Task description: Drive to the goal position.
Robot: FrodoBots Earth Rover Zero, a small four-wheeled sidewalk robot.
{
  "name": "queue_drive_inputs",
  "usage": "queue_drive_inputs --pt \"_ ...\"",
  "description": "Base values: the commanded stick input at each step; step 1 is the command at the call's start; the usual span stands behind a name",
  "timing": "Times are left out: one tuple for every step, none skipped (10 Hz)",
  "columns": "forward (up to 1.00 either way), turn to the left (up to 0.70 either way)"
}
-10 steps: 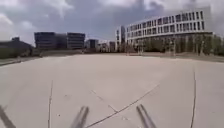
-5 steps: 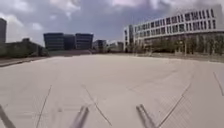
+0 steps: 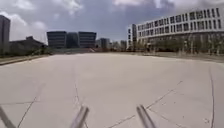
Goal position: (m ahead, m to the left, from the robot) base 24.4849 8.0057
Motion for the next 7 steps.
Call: queue_drive_inputs --pt "1.0 -0.09" --pt "1.0 -0.27" --pt "1.0 -0.38" --pt "1.0 -0.38" --pt "1.0 0.02" --pt "1.0 0.02" --pt "1.0 0.02"
